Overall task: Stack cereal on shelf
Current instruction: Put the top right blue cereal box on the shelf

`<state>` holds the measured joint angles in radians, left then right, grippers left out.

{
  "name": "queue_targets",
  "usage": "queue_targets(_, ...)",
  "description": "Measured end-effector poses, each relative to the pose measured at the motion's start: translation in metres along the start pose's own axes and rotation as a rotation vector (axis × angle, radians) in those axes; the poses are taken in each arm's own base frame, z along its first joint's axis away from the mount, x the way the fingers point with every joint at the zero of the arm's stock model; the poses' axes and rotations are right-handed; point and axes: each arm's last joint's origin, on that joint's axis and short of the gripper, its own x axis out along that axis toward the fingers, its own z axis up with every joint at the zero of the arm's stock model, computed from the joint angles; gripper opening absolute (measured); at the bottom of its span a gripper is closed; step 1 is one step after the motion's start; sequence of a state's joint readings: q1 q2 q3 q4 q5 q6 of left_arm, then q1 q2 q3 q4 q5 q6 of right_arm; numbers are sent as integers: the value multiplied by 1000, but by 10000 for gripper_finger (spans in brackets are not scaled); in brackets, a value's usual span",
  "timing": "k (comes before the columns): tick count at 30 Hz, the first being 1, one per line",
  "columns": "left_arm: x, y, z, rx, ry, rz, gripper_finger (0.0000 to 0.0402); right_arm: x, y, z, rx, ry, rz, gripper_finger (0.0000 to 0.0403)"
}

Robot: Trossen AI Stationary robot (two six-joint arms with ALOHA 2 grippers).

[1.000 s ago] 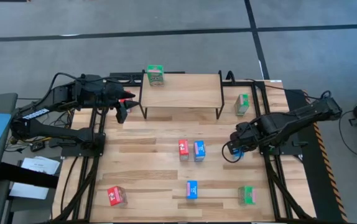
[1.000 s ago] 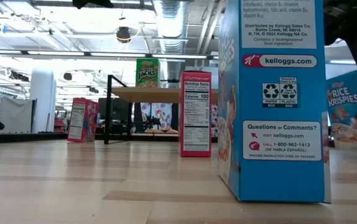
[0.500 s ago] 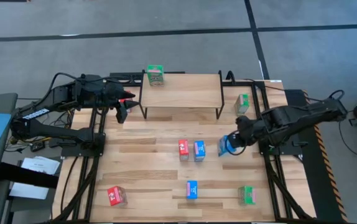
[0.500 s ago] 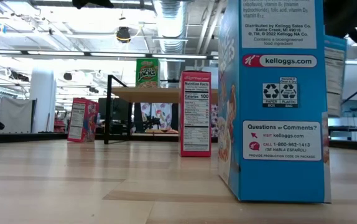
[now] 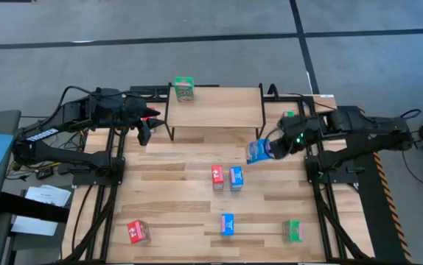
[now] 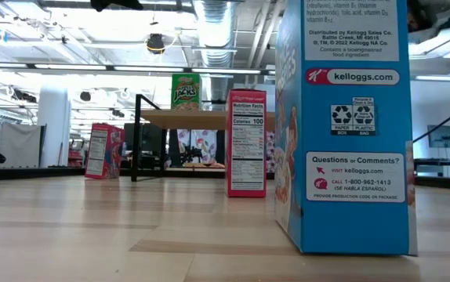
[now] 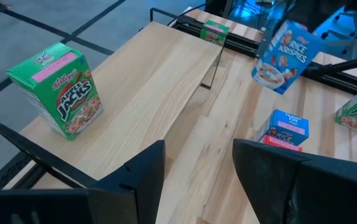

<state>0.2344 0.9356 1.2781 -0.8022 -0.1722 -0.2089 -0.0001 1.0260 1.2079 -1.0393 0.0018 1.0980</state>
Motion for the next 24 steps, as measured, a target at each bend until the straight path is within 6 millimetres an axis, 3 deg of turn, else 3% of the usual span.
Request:
queue_targets(12,0,0,0,-43,0,0,176,-24,11,62,-164,-114,-3,5)
queue_targets(24,0,0,0,-69,1,0,176,-32,9,142,-240,-134,-69,6)
